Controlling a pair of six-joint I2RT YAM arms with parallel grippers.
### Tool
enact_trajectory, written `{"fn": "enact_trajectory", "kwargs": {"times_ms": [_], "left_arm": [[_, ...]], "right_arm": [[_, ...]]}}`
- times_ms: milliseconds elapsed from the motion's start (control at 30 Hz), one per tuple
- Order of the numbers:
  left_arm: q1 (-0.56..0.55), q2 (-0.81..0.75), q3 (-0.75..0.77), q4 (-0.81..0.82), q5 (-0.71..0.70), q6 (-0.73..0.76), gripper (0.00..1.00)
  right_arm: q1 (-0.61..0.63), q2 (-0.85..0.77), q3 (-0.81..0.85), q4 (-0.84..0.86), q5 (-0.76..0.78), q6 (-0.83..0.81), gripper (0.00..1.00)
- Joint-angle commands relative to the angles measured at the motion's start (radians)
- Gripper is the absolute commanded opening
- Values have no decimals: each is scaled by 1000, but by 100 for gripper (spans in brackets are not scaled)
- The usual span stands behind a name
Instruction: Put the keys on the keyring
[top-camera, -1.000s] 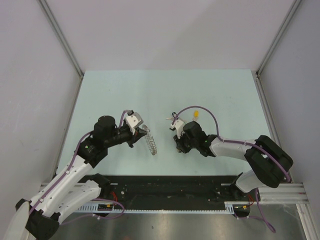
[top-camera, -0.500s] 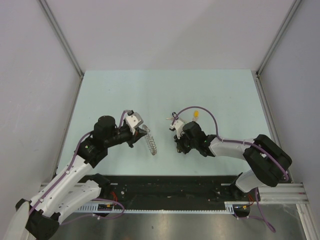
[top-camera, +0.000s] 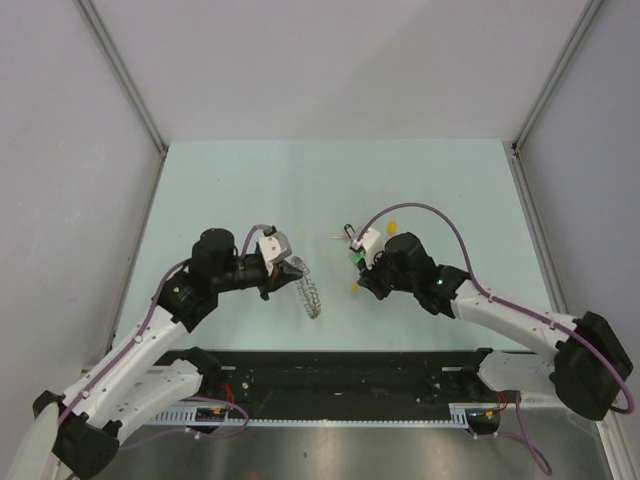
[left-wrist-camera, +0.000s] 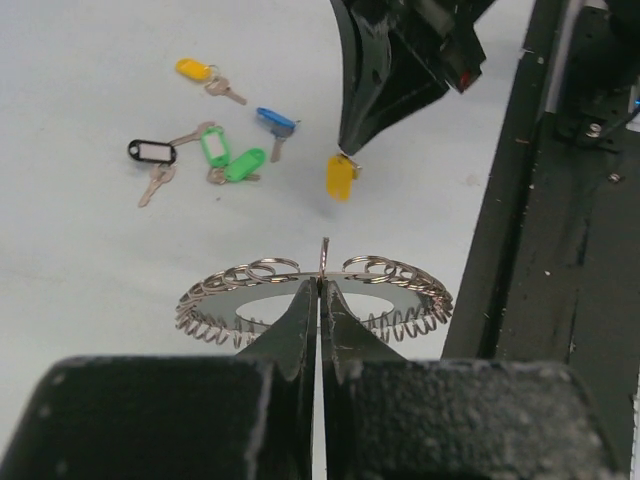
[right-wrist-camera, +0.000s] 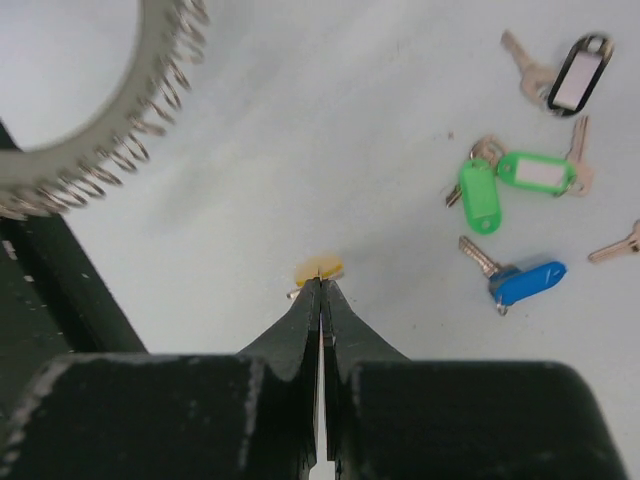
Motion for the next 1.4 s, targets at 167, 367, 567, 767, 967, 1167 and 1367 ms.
{"fn": "enact_trajectory", "kwargs": {"times_ms": [167,367,567,767,967,1167,1367], "left_arm": [[-119,142,220,-91,143,188,0],[-147,230,315,-111,147,242,0],[-150,228,272,-58,170,215,0],[-150,192,206,10,209,172,0],[-152,155,163,51,223,149,0],[-155,150,149,68,221,141,0],[-161,144,143,65,204,150,0]], "right_arm": [[72,-204,213,-213,-39,-104,0],[95,-270,284,-284,-70,-177,0],[161,-298,281,-296,-28,-230,0],[236,-291,283,-278,27,-260,0],[299,-287,289,-256,94,-282,0],[321,-258,303,-240,117,-297,0],[322,-250,307,-218,124,-297,0]]}}
